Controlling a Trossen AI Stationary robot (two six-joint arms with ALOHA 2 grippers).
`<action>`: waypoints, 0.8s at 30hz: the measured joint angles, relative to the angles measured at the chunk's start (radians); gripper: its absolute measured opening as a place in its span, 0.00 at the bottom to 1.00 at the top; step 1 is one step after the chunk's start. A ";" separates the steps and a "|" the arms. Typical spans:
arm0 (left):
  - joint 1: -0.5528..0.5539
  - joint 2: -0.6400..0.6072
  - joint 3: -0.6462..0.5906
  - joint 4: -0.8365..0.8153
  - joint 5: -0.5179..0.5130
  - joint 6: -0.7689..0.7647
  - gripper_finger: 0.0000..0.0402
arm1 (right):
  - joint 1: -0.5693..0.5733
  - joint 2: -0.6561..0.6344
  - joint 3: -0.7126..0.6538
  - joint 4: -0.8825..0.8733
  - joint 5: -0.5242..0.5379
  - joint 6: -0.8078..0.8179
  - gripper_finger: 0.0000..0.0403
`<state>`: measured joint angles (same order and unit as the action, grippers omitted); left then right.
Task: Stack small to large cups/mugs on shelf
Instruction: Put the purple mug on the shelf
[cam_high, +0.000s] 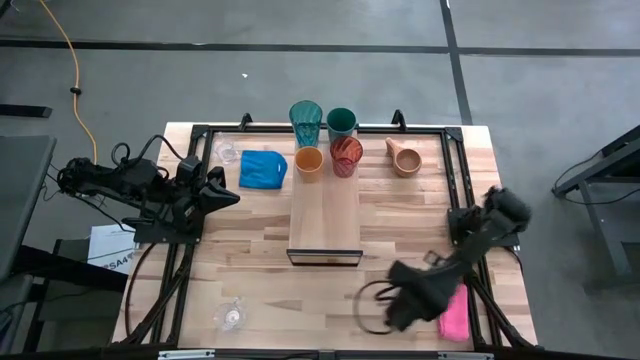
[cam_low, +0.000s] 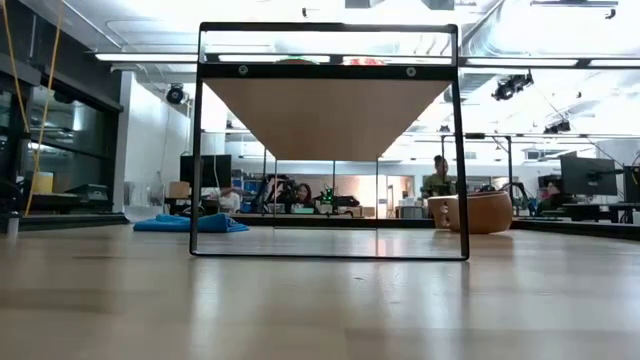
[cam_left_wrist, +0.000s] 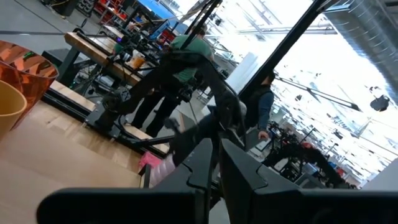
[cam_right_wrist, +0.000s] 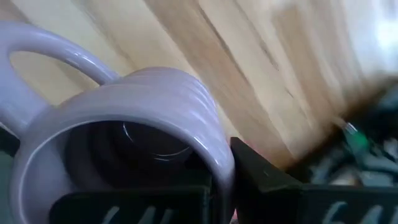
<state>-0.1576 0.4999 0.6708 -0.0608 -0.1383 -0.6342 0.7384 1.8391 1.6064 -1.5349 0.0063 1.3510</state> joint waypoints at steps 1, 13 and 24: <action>0.000 0.000 0.000 0.000 0.000 0.000 0.05 | 0.018 -0.052 -0.062 0.016 0.000 0.033 0.02; 0.000 0.000 0.000 -0.016 -0.019 0.017 0.05 | -0.052 -0.764 -0.555 0.104 0.289 0.181 0.02; 0.000 0.009 0.000 -0.060 -0.150 0.066 0.05 | -0.239 -1.057 -0.576 0.583 0.663 -0.319 0.02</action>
<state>-0.1574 0.5093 0.6712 -0.1204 -0.2885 -0.5678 0.4998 0.7819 1.0302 -0.9518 0.6693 1.0317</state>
